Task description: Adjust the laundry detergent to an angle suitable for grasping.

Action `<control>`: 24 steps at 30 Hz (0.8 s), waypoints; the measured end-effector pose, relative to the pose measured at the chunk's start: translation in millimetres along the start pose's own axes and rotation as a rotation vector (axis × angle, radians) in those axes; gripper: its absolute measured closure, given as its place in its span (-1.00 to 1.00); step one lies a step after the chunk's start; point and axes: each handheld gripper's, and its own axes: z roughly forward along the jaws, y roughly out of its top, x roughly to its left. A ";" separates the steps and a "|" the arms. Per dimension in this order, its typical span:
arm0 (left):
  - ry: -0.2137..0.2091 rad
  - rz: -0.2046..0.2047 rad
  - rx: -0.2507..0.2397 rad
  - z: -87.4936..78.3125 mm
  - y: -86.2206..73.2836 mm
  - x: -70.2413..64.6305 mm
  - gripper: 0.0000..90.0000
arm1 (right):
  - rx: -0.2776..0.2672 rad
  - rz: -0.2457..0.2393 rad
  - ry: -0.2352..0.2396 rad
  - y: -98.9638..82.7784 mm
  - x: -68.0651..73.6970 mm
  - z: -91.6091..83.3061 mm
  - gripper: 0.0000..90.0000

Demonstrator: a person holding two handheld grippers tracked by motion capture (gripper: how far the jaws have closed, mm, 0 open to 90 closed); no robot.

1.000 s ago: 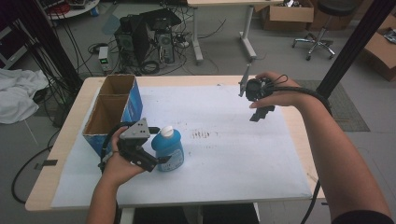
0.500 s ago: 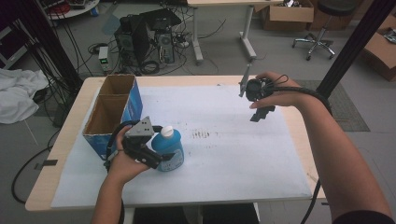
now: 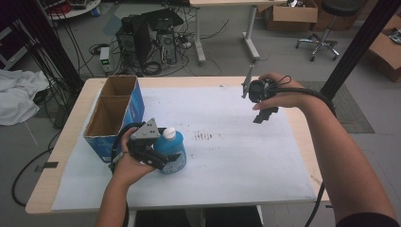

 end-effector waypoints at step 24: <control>0.000 -0.005 -0.027 -2.7 -5.5 -2.0 -0.52 | 0.000 0.003 0.003 1.2 -0.6 1.4 -0.65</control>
